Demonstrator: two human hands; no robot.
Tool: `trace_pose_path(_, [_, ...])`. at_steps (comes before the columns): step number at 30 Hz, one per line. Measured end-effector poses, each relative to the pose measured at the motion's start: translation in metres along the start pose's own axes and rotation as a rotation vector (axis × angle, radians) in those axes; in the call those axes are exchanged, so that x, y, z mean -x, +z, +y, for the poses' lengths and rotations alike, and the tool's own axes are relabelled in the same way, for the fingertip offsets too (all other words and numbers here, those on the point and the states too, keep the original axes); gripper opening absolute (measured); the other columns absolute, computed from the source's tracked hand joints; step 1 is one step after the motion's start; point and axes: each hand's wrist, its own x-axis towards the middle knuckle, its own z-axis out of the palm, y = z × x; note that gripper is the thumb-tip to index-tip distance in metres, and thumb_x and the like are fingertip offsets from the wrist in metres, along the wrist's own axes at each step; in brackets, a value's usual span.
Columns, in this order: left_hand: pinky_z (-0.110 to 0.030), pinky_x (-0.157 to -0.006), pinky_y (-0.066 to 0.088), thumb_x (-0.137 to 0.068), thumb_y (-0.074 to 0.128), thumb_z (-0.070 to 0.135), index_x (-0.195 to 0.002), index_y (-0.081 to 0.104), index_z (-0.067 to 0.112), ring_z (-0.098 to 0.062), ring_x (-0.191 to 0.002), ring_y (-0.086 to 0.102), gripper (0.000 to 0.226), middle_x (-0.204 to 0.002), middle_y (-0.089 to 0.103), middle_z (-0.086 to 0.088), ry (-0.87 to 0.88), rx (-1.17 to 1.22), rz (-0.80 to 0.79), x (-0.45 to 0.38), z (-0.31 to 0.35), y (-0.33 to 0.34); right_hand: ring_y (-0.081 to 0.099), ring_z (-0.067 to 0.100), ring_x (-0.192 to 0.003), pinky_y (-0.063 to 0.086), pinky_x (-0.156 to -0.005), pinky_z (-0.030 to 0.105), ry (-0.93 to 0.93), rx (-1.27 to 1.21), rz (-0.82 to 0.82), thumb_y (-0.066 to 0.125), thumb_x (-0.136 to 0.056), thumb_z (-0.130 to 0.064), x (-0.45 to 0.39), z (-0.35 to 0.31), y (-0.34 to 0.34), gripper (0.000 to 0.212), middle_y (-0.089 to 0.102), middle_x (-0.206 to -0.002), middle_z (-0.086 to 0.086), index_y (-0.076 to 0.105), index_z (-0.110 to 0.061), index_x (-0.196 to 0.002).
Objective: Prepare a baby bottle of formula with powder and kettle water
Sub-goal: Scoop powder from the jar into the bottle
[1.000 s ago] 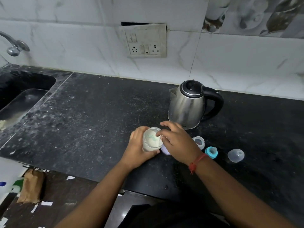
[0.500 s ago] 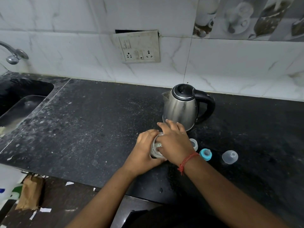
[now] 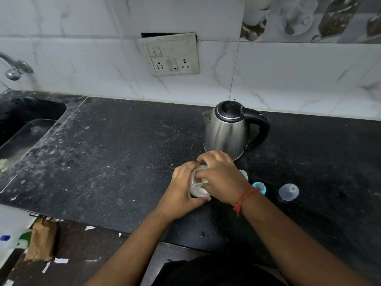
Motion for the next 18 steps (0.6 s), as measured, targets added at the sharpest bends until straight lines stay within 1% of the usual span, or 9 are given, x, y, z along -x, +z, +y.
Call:
trace_pose_path(1, [-0.015,-0.111,0.030,-0.068,0.094,0.041,-0.141,0.038,0.038,-0.008,-0.135,0.037,0.092,-0.142,0.036,0.032,-0.015,0.015,0.017,0.000,-0.001,0.000,0.042,0.025,-0.133,0.029,-0.115,0.046,0.003,-0.046,0.044,0.077,-0.081,-0.032,0.002,0.003,-0.002,0.014,0.053,-0.136,-0.004,0.074,-0.033,-0.095])
trace_pose_path(3, [-0.015,-0.108,0.031,-0.067,0.094,0.042,-0.139,0.041,0.036,-0.011,-0.133,0.040,0.090,-0.141,0.040,0.026,-0.039,0.031,0.046,0.001,-0.003,0.000,0.046,0.025,-0.130,0.034,-0.109,0.043,0.037,-0.114,0.099,0.076,-0.085,-0.032,0.006,0.009,-0.005,0.010,0.055,-0.135,0.000,0.073,-0.027,-0.093])
trace_pose_path(6, [-0.011,-0.108,0.028,-0.066,0.090,0.048,-0.141,0.041,0.033,-0.009,-0.134,0.037,0.090,-0.143,0.038,0.025,-0.051,0.019,0.042,0.002,-0.006,0.000,0.048,0.024,-0.127,0.039,-0.106,0.041,0.091,-0.150,0.086,0.073,-0.089,-0.032,0.008,0.016,-0.008,0.017,0.055,-0.134,0.000,0.073,-0.021,-0.101])
trace_pose_path(8, [-0.011,-0.108,0.028,-0.066,0.091,0.046,-0.141,0.041,0.033,-0.008,-0.135,0.037,0.091,-0.143,0.037,0.026,-0.054,0.010,0.038,0.002,-0.007,0.000,0.050,0.023,-0.122,0.040,-0.105,0.041,0.126,-0.180,0.063,0.070,-0.092,-0.034,0.009,0.019,-0.009,0.021,0.056,-0.132,-0.001,0.073,-0.018,-0.105])
trace_pose_path(10, [-0.013,-0.108,0.029,-0.066,0.093,0.042,-0.140,0.041,0.033,-0.010,-0.134,0.037,0.092,-0.142,0.037,0.027,-0.054,0.002,0.034,0.003,-0.007,0.001,0.051,0.023,-0.120,0.043,-0.104,0.043,0.141,-0.236,0.068,0.068,-0.093,-0.034,0.009,0.022,-0.009,0.022,0.057,-0.130,-0.001,0.074,-0.016,-0.104])
trace_pose_path(12, [-0.014,-0.108,0.030,-0.066,0.092,0.043,-0.140,0.039,0.036,-0.008,-0.134,0.037,0.091,-0.142,0.035,0.030,-0.053,-0.001,0.030,0.004,-0.007,0.001,0.052,0.022,-0.122,0.043,-0.105,0.044,0.147,-0.282,0.062,0.069,-0.094,-0.032,0.010,0.023,-0.009,0.022,0.058,-0.132,-0.001,0.076,-0.015,-0.104])
trace_pose_path(15, [-0.011,-0.108,0.027,-0.067,0.088,0.049,-0.140,0.037,0.039,-0.004,-0.134,0.034,0.090,-0.140,0.032,0.035,-0.048,-0.011,0.025,0.004,-0.005,0.001,0.052,0.020,-0.122,0.045,-0.104,0.045,0.157,-0.343,0.077,0.074,-0.090,-0.028,0.011,0.024,-0.010,0.015,0.057,-0.132,-0.002,0.077,-0.017,-0.101])
trace_pose_path(18, [-0.009,-0.108,0.025,-0.067,0.088,0.048,-0.140,0.036,0.038,-0.004,-0.134,0.034,0.090,-0.138,0.034,0.034,-0.042,-0.019,0.022,0.005,-0.004,0.002,0.051,0.017,-0.123,0.045,-0.104,0.044,0.143,-0.398,0.092,0.078,-0.086,-0.025,0.011,0.019,-0.010,0.009,0.056,-0.133,-0.004,0.076,-0.020,-0.094])
